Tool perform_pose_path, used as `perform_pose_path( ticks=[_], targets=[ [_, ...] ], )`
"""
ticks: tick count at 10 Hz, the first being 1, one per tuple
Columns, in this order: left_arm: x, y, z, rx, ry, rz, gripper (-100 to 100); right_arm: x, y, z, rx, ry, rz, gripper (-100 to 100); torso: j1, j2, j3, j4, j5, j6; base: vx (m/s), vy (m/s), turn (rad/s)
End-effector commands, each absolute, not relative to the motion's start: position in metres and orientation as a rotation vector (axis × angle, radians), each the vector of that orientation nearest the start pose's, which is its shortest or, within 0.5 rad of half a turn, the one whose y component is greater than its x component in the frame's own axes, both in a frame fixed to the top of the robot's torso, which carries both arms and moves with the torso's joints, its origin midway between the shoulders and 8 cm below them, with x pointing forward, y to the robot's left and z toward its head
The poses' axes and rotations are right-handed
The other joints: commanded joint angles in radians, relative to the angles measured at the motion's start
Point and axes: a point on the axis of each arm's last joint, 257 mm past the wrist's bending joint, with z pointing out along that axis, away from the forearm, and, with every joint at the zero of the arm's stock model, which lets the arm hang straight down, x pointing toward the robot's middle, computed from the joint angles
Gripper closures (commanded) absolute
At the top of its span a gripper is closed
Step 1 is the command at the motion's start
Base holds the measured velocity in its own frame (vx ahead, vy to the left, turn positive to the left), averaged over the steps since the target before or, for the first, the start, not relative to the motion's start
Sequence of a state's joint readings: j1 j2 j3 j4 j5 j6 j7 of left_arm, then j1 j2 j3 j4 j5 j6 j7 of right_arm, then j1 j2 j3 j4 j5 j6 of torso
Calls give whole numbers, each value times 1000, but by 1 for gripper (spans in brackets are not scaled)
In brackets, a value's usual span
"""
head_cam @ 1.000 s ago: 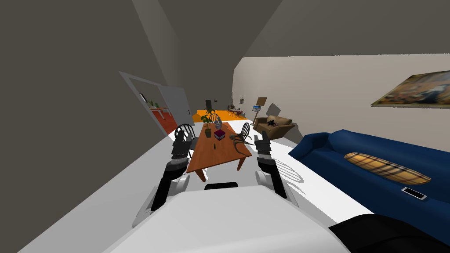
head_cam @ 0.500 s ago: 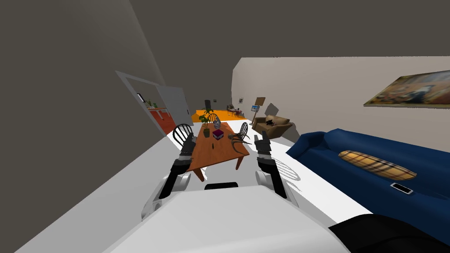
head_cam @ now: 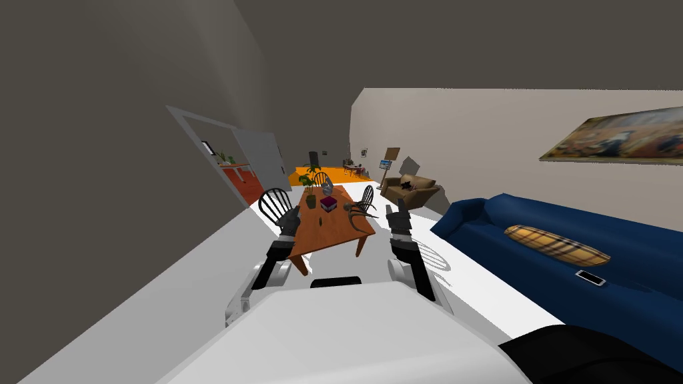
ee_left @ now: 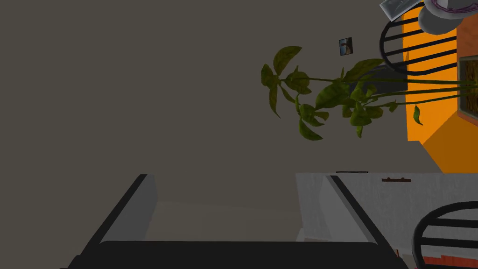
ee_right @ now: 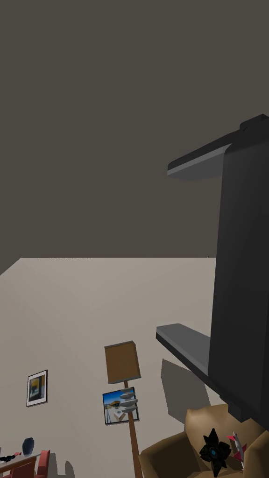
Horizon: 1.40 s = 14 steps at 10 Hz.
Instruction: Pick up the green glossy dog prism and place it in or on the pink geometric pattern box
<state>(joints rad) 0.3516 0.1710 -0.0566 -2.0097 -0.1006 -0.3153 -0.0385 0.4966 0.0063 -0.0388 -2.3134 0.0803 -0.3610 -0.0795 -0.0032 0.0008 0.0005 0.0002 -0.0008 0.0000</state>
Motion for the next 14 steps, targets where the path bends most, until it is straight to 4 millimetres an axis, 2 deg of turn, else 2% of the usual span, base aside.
perform_pose_path(
  ticks=[1,2,3,4,7,8,9,10,11,12,13,14],
  targets=[
    [442,246,-120,-719,1124,-1134,-100,359,-289,13,728,693,1256,0,0,0,0,0,0,0,-9,-51,-52],
    [443,246,-122,-721,1127,-1132,-100,359,-289,13,728,693,1256,0,0,0,0,0,0,0,-6,-36,-24],
    [452,249,-147,-749,1187,-1093,-100,359,-289,13,728,693,1256,0,1,0,0,0,0,0,-5,-42,-60],
    [452,249,-147,-749,1187,-1093,-100,359,-289,13,728,693,1256,0,1,0,0,0,0,0,-9,-37,-24],
    [467,257,-189,-788,1295,-1013,-100,359,-289,13,728,693,1256,0,1,-1,0,0,0,0,-5,-46,-54],
    [467,258,-197,-799,1307,-1006,-100,359,-289,13,728,693,1256,0,0,-1,-1,0,0,0,-1,-37,-40],
    [473,263,-217,-814,1360,-962,-100,359,-289,13,728,694,1256,0,1,-1,0,0,0,0,-6,-40,-86],
    [473,264,-222,-820,1366,-958,-100,359,-289,13,728,693,1256,0,1,-1,0,0,0,0,-6,-36,-34],
    [478,269,-244,-836,1421,-910,-100,359,-289,13,728,694,1256,0,1,0,0,0,0,0,1,-48,-77],
    [478,270,-247,-840,1426,-907,-100,359,-289,13,728,693,1256,0,0,-1,0,0,0,0,4,-42,-42],
    [482,276,-265,-848,1474,-861,-100,359,-289,13,728,694,1256,0,1,-1,0,0,0,0,5,-53,-95],
    [481,277,-271,-857,1484,-854,-100,359,-289,13,728,693,1256,0,0,-1,-1,0,0,0,4,-37,-48]
  ],
)
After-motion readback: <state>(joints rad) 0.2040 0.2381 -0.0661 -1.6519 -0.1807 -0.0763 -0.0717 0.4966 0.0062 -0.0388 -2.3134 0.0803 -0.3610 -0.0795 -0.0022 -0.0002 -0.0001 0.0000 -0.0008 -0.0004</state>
